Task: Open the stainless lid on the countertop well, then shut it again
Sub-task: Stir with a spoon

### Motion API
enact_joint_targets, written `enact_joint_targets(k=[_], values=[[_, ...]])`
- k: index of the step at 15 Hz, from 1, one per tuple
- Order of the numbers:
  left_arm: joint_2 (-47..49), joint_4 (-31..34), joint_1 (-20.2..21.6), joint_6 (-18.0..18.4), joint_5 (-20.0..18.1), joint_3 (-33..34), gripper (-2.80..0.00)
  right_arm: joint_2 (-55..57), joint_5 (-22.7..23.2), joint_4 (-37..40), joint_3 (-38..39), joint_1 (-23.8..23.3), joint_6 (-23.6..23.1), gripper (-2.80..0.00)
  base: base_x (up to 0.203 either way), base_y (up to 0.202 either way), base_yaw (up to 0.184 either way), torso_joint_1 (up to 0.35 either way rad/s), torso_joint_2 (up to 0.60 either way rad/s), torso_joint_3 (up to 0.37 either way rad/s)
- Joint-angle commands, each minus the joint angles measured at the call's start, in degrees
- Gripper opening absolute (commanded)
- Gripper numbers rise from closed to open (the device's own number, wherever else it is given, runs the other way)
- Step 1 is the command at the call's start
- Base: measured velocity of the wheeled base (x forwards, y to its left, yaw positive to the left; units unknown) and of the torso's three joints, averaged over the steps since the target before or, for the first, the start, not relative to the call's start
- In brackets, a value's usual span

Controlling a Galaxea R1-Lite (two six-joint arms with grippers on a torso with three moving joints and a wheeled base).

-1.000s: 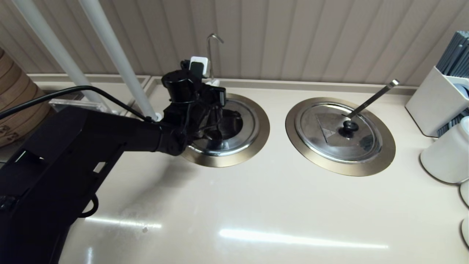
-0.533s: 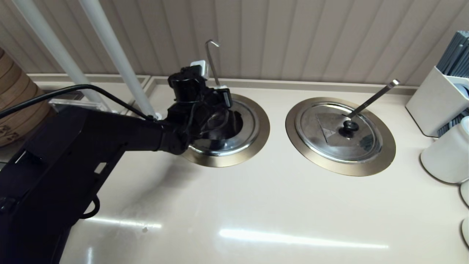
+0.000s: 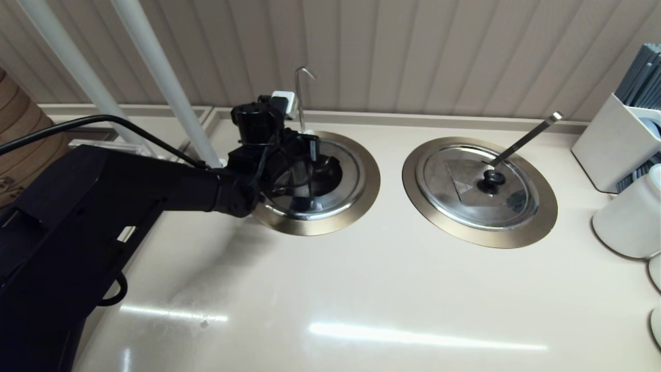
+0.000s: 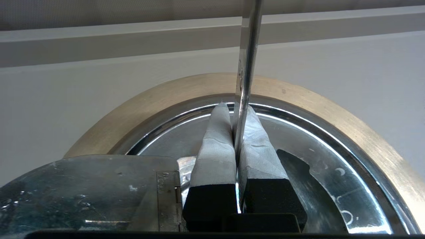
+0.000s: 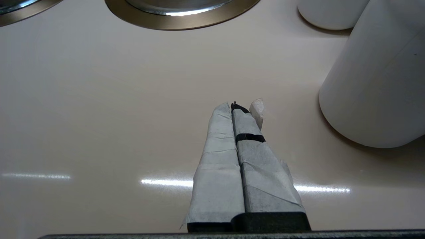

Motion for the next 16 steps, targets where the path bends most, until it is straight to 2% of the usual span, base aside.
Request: enact_joint_targets(k=[1, 3, 5, 6, 8, 9, 11, 13, 16], values=[[0.38, -0.35, 0.06, 0.12, 0.74, -0.69, -2.80, 0.00, 0.00, -0.02, 0.26, 0.00, -0.02, -2.80, 0.000, 0.000, 0.000, 0.000, 0.00, 0.000], [1.34, -2.48, 0.02, 0.12, 3.02, -2.38, -2.80, 0.00, 0.00, -0.02, 0.26, 0.00, -0.02, -2.80, 0.000, 0.000, 0.000, 0.000, 0.00, 0.000], [2.09, -7.73, -0.27, -0.18, 3.29, -2.42, -2.80, 0.00, 0.00, -0.02, 0.26, 0.00, 0.03, -2.80, 0.000, 0.000, 0.000, 0.000, 0.00, 0.000], [2.24, -7.75, -0.60, -0.42, 3.30, -2.41, -2.80, 0.00, 0.00, -0.02, 0.26, 0.00, 0.01, -2.80, 0.000, 0.000, 0.000, 0.000, 0.00, 0.000], [1.86, -7.54, -1.43, -3.11, 3.09, -2.11, -2.80, 0.00, 0.00, -0.02, 0.26, 0.00, -0.02, -2.80, 0.000, 0.000, 0.000, 0.000, 0.00, 0.000], [1.57, -6.83, -1.93, -4.89, 2.92, -1.94, -2.80, 0.00, 0.00, -0.02, 0.26, 0.00, -0.02, -2.80, 0.000, 0.000, 0.000, 0.000, 0.00, 0.000], [1.19, -4.02, -2.37, -5.95, 2.68, -1.88, -2.80, 0.00, 0.00, -0.02, 0.26, 0.00, 0.07, -2.80, 0.000, 0.000, 0.000, 0.000, 0.00, 0.000], [0.05, -2.72, -2.52, -7.98, 0.87, -1.02, -2.80, 0.00, 0.00, -0.02, 0.26, 0.00, -0.02, -2.80, 0.000, 0.000, 0.000, 0.000, 0.00, 0.000], [-2.68, 1.47, -2.38, -10.05, -3.90, 1.73, -2.80, 0.00, 0.00, -0.02, 0.26, 0.00, 0.07, -2.80, 0.000, 0.000, 0.000, 0.000, 0.00, 0.000]])
